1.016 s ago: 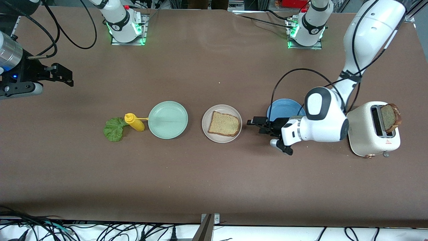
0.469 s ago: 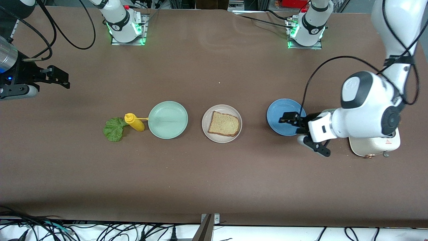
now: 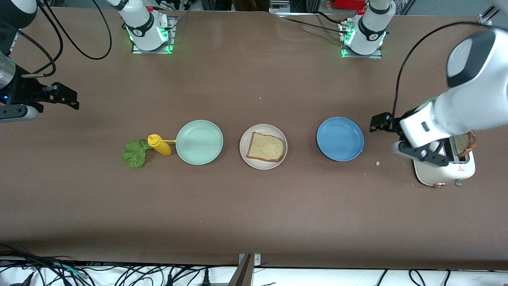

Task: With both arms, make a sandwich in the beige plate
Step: 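Raise the left gripper away while the right gripper reaches the mustard, then grasp the yellow mustard bottle with the right gripper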

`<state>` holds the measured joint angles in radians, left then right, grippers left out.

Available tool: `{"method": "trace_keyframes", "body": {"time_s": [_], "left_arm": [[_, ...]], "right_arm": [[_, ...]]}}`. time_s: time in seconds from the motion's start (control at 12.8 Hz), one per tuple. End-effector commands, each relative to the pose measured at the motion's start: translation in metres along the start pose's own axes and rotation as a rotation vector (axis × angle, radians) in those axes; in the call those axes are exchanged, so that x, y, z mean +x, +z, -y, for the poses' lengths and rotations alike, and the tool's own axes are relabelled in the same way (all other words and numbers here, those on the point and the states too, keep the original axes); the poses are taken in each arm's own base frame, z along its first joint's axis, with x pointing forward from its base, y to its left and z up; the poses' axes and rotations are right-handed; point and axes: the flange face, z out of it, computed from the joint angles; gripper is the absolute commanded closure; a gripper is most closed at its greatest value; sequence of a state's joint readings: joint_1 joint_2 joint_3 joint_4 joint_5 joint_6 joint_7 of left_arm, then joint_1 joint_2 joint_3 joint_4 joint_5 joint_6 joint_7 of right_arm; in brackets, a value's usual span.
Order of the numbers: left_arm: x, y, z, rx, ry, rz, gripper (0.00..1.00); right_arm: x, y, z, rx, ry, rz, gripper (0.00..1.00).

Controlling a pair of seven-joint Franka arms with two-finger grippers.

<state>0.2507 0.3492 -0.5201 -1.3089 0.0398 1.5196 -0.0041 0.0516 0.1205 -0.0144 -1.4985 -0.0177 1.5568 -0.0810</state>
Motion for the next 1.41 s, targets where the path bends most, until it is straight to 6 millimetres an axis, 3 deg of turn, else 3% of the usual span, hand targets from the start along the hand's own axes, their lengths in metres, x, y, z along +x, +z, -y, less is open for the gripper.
{"method": "trace_keyframes", "body": {"time_s": [0.0,0.23,0.39,0.55,0.78,1.02,1.33], "left_arm": [[-0.038,-0.041,0.005,0.100,-0.083,-0.075,0.00],[-0.085,-0.053,-0.015,0.083,-0.117,-0.123,0.00],[-0.101,-0.058,-0.017,0.093,-0.120,-0.142,0.00],[-0.101,-0.065,-0.003,0.082,-0.126,-0.154,0.00],[-0.099,-0.062,-0.014,0.097,-0.104,-0.146,0.00],[-0.098,-0.063,-0.021,0.088,-0.102,-0.148,0.00],[-0.097,-0.063,-0.033,0.091,-0.125,-0.151,0.00]], "right_arm": [[-0.003,0.001,-0.004,0.023,-0.030,0.034,0.00],[-0.002,0.001,0.001,0.033,-0.110,0.030,0.00],[0.003,0.006,0.006,0.118,-0.285,0.008,0.00],[0.021,0.033,0.008,0.175,-0.536,-0.006,0.00],[0.046,0.070,0.008,0.194,-0.761,-0.051,0.00],[0.052,0.111,0.019,0.281,-0.977,-0.177,0.00],[0.048,0.159,0.027,0.413,-1.139,-0.289,0.00]]}}
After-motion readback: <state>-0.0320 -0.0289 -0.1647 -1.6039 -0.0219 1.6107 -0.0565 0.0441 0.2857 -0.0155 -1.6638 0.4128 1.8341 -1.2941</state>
